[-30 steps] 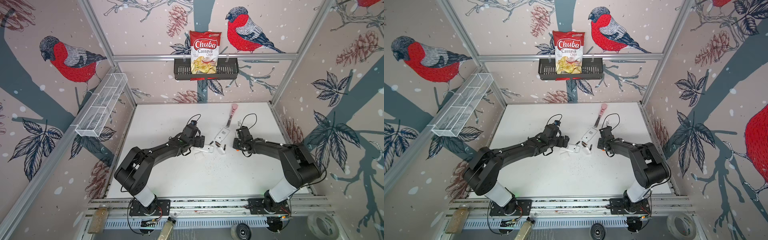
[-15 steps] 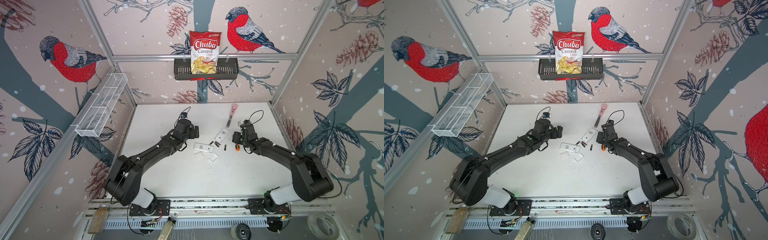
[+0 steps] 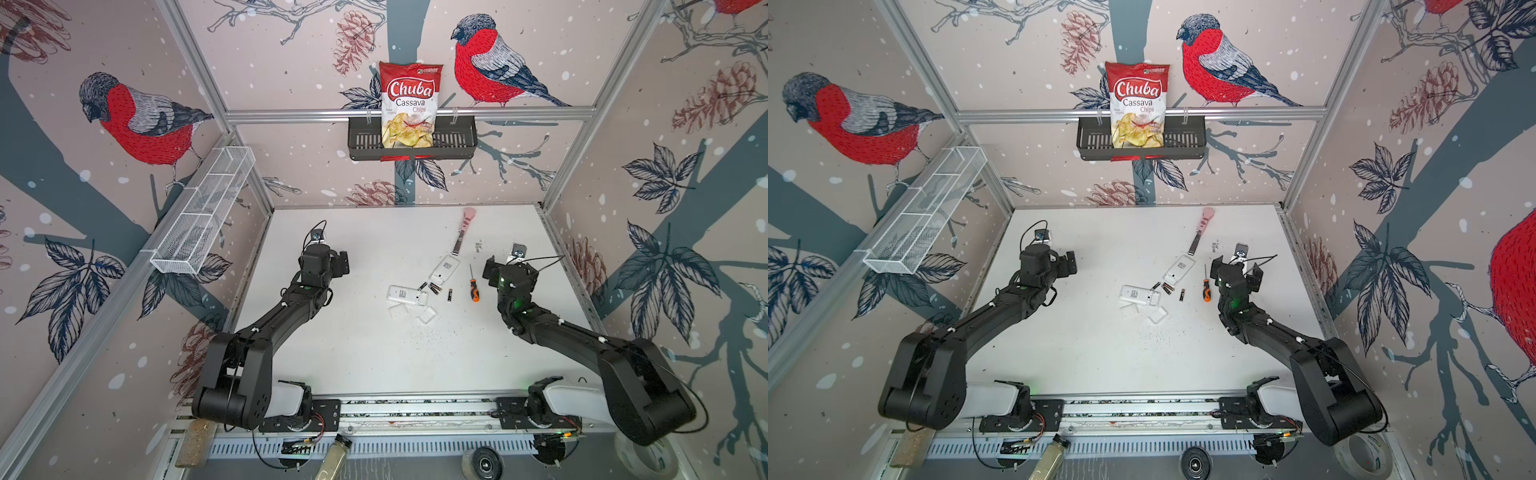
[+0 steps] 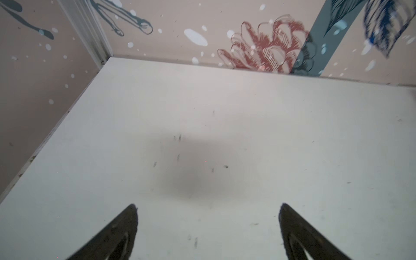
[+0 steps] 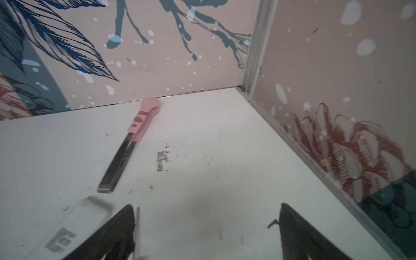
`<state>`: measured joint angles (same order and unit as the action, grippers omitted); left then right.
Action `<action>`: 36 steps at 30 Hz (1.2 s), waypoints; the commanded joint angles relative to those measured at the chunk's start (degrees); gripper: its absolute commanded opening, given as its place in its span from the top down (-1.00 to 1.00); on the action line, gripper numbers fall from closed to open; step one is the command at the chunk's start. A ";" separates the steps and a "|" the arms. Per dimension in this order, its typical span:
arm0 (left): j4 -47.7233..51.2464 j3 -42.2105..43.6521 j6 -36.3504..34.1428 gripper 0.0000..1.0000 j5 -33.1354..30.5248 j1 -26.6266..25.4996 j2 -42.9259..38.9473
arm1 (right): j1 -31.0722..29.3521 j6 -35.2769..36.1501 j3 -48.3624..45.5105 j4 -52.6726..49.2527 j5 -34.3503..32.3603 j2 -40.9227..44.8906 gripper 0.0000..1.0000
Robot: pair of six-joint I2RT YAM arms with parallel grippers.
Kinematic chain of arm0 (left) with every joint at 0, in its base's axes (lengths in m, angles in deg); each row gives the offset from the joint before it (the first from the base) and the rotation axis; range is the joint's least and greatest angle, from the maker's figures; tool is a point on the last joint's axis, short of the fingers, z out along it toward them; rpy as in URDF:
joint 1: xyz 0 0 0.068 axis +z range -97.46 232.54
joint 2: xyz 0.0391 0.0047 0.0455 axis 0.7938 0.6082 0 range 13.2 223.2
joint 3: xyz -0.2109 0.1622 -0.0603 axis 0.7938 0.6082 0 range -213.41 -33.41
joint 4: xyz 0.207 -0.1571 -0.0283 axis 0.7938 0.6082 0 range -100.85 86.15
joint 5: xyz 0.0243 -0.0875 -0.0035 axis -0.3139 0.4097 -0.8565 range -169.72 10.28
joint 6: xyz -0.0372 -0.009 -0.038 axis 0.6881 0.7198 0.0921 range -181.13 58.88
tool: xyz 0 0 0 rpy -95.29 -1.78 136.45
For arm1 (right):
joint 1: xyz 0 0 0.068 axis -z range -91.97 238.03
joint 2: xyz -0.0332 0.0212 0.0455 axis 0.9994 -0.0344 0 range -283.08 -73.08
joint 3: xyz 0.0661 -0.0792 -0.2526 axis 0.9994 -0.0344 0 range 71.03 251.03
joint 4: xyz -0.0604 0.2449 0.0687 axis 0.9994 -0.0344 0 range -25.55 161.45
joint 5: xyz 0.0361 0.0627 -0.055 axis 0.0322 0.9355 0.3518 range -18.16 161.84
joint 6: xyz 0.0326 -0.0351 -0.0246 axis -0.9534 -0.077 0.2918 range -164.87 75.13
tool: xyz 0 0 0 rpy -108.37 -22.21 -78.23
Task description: Unload the batteries from the remote control
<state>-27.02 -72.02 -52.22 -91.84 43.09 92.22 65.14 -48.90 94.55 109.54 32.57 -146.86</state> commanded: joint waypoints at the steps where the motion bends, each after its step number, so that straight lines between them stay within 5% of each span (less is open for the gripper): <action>1: -11.99 3.53 -2.77 -0.93 -0.43 3.08 1.94 | 0.97 9.24 -2.74 16.23 -5.37 -1.74 -0.98; 7: -31.74 14.12 -5.39 -0.93 0.51 5.05 5.88 | 4.05 9.88 -8.19 26.99 -2.04 -8.03 -0.98; 15: -46.18 21.70 -8.10 -0.93 -1.20 6.11 3.07 | 5.40 10.61 -12.36 39.79 0.51 -11.92 -0.98; 21: -70.21 30.98 -8.46 -0.93 -1.34 6.19 10.57 | 16.26 -0.29 -20.09 47.25 14.28 -9.27 -0.99; 25: -59.41 26.04 -8.23 -0.93 -3.19 5.76 10.08 | 16.41 2.12 -17.11 49.56 16.65 -14.86 -0.99; 29: -59.45 25.53 -8.16 -0.94 -3.80 5.72 10.40 | 19.32 -1.24 -10.62 32.29 20.62 -12.76 -0.99; 36: -59.62 25.60 -8.27 -0.93 -3.96 5.67 10.36 | 20.18 -1.51 -10.69 32.01 22.30 -12.43 -0.99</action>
<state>-84.98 -46.32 -60.02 -94.94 48.88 102.56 85.18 -49.34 83.65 142.43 53.64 -159.56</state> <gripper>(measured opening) 0.968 0.994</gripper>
